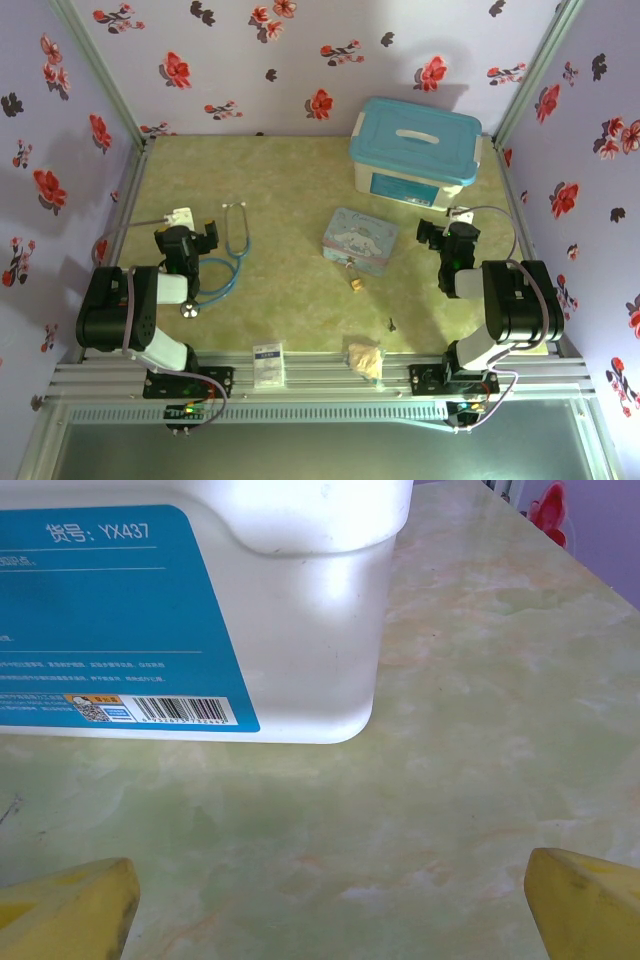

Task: Unlock the padlock with the key

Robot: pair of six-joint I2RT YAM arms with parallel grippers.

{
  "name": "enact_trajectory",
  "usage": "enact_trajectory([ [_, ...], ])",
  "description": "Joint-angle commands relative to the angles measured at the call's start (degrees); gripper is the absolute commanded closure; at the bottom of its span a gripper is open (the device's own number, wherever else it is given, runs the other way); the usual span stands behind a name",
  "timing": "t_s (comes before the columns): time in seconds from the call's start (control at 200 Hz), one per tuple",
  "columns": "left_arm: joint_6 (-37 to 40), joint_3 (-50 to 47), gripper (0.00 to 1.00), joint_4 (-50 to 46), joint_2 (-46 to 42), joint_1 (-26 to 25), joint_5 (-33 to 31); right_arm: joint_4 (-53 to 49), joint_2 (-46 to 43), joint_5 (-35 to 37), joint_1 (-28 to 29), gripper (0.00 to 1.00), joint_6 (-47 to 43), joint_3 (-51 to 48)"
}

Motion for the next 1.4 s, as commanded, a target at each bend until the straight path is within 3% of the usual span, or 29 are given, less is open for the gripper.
enact_trajectory([
  [0.0, 1.4, 1.3, 0.00, 2.1, 0.7, 0.5, -0.9, 1.7, 0.6, -0.5, -0.4, 0.01, -0.9, 1.5],
  [0.35, 1.5, 1.0, 0.00, 2.2, -0.3, 0.5, -0.8, 1.5, -0.2, -0.2, -0.4, 0.01, -0.8, 1.3],
  [0.52, 1.3, 3.2, 0.00, -11.3, -12.3, 0.5, -1.3, -6.4, -8.4, -1.2, -0.2, 0.01, -1.7, 1.9],
  [0.66, -0.8, 3.6, 0.00, -15.2, -21.1, 0.2, -0.7, -14.0, -16.4, -0.3, 0.2, 0.01, 0.4, 2.2],
  [0.715, -4.9, 3.9, 0.00, -16.9, -23.7, 0.1, -0.2, -18.2, -20.1, -0.6, 0.2, 0.01, 3.6, 2.6],
  [0.81, -15.8, 2.5, 0.00, -15.9, -27.0, 0.1, 6.6, -24.8, -26.6, -3.0, 0.2, 0.01, 10.3, 2.4],
  [0.875, -16.3, 0.6, 0.00, -12.7, -28.6, 0.3, 16.8, -29.1, -30.9, -2.2, 0.2, 0.01, 18.4, 1.9],
  [0.91, -18.6, -0.7, 0.00, -11.5, -29.1, 0.2, 18.5, -31.7, -32.9, -2.7, -0.1, 0.01, 21.5, 1.6],
  [0.97, -26.2, -2.3, 0.00, -9.7, -29.0, 0.9, 19.9, -37.2, -35.4, -8.0, -0.9, 0.01, 24.0, 2.0],
  [1.03, -30.1, -2.4, 0.00, -7.8, -27.7, 1.1, 26.1, -38.5, -36.1, -16.2, -2.1, 0.01, 26.5, 2.2],
  [1.13, -36.7, -0.3, 0.00, -9.4, -25.7, 0.4, 32.6, -43.4, -37.6, -23.8, -2.1, 0.01, 27.9, 3.6],
  [1.215, -39.9, 0.3, 0.00, -11.4, -26.2, -1.8, 33.4, -51.0, -39.2, -25.0, -1.6, 0.04, 27.9, 5.5],
  [1.395, -33.8, 7.5, 0.00, -34.1, -29.0, -8.8, 31.6, -64.7, -42.8, -21.2, 1.9, 0.07, 25.5, 7.2],
])
